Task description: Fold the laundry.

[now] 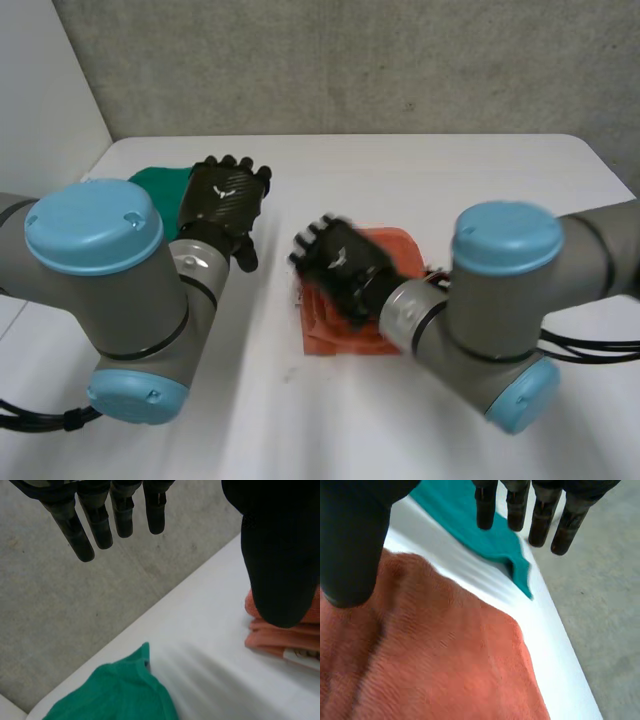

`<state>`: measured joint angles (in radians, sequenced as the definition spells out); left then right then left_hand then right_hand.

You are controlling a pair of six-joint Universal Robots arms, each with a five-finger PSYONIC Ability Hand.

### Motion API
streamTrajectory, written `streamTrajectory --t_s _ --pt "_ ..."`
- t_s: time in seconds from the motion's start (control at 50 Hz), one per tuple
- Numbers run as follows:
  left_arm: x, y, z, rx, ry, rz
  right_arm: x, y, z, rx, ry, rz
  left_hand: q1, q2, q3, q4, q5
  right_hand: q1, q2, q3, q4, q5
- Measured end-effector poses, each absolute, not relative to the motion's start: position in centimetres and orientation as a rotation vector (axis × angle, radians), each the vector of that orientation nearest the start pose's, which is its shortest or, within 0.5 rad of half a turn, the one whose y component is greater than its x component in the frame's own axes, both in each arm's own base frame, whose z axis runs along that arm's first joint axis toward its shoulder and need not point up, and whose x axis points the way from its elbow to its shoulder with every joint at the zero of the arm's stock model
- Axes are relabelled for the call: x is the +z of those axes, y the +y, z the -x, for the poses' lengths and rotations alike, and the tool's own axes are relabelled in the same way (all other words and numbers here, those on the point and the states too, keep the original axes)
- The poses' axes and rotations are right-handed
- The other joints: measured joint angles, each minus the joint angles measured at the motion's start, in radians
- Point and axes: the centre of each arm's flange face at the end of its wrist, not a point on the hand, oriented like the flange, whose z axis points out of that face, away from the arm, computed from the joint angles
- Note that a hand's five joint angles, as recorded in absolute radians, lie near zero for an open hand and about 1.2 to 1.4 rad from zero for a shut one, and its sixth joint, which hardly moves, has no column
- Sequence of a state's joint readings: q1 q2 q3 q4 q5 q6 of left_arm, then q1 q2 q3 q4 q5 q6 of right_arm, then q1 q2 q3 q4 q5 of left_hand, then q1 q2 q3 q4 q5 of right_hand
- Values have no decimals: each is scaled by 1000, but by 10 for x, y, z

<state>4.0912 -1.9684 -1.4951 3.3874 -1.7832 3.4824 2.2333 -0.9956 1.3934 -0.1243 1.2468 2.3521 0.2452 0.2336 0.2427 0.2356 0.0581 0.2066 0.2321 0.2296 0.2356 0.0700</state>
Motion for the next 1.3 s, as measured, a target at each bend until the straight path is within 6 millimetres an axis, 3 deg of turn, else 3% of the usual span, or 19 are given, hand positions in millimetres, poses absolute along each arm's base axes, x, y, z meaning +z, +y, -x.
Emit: streamTrajectory --t_s 0.06,0.14,0.26,0.38,0.52,0.68,0.84,0.98,1.12,1.3 --pt "221 -244 318 -2193 2152 -879 181 -232 -351 -1807 1699 1563 0 0 0 0 0 -14 -23 -25 -12 -13" --pt "224 -241 335 -2250 2142 -960 203 -273 -314 -1806 1919 1156 0 0 0 0 0 -14 -23 -25 -12 -14" --pt "216 -233 367 -2309 2152 -1107 209 -297 -280 -1693 2102 843 0 0 0 0 0 -14 -23 -25 -12 -14" --pt "201 -227 390 -2300 2207 -1187 198 -304 -275 -1595 2195 822 0 0 0 0 0 -14 -23 -25 -12 -14" --pt "166 -221 403 -2117 2359 -1272 183 -310 -282 -1514 2233 869 0 0 0 0 0 -14 -23 -25 -12 -14" --pt "144 -221 391 -1878 2445 -1268 164 -312 -289 -1446 2244 906 0 0 0 0 0 -14 -23 -25 -12 -14" --pt "138 -222 374 -1714 2447 -1207 141 -312 -290 -1379 2287 994 0 0 0 0 0 -21 -23 -25 -12 -14" --pt "137 -219 371 -1679 2448 -1212 135 -309 -291 -1373 2293 1113 -1 0 0 0 0 -53 -23 -25 -12 -14" --pt "144 -215 374 -1708 2443 -1223 158 -307 -291 -1444 2253 1099 -2 0 0 0 0 -54 -23 -25 -12 -14" --pt "200 -215 364 -1936 2374 -1110 200 -305 -273 -1573 2219 850 -12 -5 -3 -7 -12 -54 -23 -25 -12 -14"
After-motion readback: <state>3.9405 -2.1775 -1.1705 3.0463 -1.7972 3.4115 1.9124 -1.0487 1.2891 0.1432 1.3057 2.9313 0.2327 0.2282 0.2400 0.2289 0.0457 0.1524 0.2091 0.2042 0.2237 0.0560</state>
